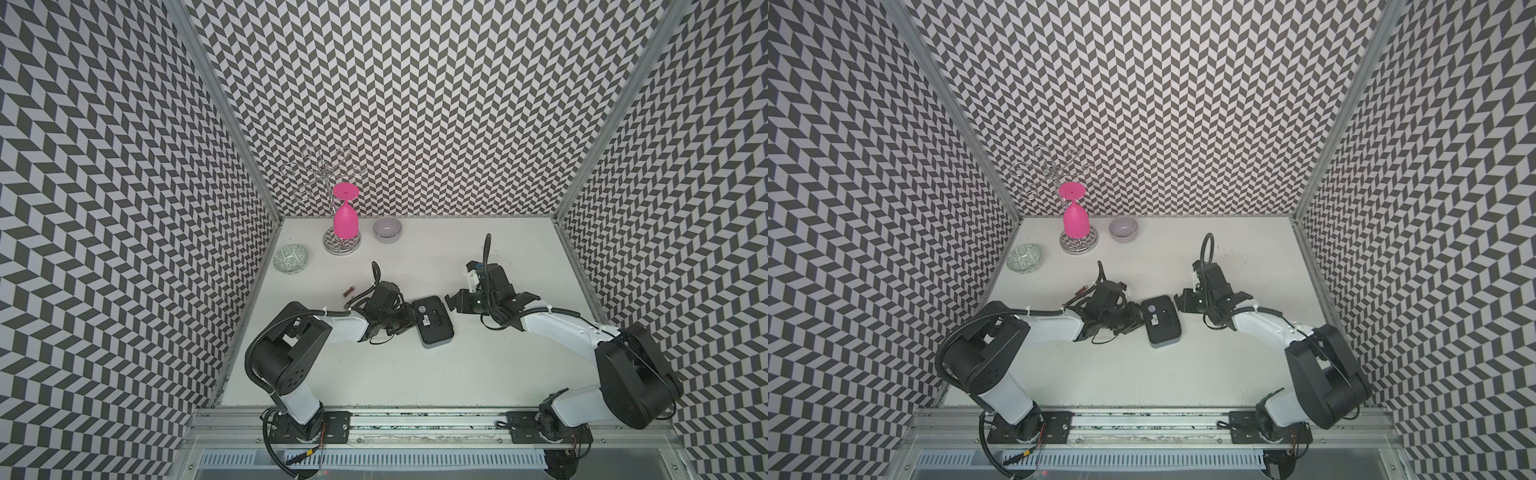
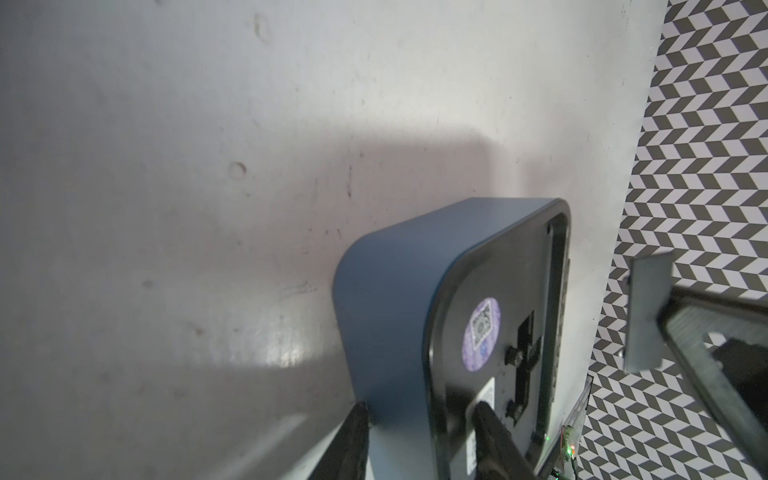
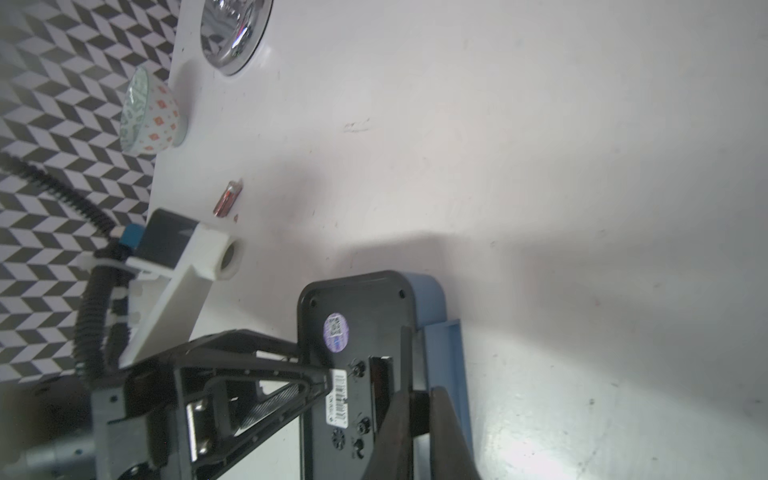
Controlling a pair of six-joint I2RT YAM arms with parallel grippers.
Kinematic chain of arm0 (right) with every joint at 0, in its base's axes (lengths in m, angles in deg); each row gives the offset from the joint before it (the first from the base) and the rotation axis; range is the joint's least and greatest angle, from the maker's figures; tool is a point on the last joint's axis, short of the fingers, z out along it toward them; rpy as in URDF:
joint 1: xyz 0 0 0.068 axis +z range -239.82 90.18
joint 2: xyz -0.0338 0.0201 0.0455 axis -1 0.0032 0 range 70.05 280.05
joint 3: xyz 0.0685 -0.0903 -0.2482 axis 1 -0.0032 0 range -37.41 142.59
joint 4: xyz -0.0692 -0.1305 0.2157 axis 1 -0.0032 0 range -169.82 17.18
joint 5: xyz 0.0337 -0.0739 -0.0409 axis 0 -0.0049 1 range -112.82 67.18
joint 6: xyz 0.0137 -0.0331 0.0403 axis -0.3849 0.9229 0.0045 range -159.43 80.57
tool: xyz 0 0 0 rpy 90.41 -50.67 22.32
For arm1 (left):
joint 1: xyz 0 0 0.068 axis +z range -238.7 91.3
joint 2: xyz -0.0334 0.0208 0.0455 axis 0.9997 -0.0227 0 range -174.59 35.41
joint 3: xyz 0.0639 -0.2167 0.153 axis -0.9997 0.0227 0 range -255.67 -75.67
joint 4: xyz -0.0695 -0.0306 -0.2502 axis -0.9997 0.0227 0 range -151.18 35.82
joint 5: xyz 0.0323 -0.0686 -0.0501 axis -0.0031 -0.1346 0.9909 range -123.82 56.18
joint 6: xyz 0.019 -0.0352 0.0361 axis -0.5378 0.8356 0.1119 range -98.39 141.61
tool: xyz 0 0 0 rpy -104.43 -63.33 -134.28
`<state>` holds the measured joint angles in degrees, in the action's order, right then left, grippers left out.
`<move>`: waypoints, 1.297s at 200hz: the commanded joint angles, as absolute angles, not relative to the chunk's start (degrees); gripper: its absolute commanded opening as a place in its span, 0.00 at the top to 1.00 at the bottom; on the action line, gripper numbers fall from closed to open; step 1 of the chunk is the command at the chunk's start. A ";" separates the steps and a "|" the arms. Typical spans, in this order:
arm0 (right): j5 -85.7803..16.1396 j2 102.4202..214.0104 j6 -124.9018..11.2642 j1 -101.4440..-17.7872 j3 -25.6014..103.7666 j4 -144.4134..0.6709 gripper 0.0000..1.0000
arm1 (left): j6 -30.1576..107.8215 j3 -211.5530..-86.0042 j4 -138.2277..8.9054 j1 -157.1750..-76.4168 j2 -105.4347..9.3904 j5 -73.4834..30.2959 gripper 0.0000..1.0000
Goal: Insert the battery into the alarm
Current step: Remove the cover from the alarm, then place the cover at the center of the board.
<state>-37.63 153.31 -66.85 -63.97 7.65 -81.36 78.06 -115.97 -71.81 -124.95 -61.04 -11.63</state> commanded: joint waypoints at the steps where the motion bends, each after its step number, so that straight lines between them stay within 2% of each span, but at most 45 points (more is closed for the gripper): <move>1: -35.92 152.61 -65.37 -66.68 7.13 -78.75 0.88 | 77.49 -115.17 -67.88 -124.38 -61.56 -13.76 0.58; 42: -36.17 156.33 -64.73 -71.00 4.06 -75.15 0.88 | 77.46 -115.27 -68.03 -124.38 -61.64 -13.55 0.58; 109: -34.93 162.37 -64.44 -71.86 1.59 -71.16 0.87 | 77.18 -115.31 -67.27 -124.20 -61.04 -14.25 0.56; 138: -33.43 161.54 -63.74 -72.02 1.68 -72.51 0.73 | 75.58 -116.16 -65.38 -124.20 -59.50 -16.06 0.47; 225: -35.48 150.66 -62.24 -72.06 1.84 -76.35 0.42 | 63.03 -122.59 -54.27 -122.00 -50.32 -28.19 0.02; 259: -41.02 147.39 -60.67 -72.06 1.47 -74.04 0.25 | 52.55 -128.21 -48.83 -118.78 -49.63 -36.59 0.01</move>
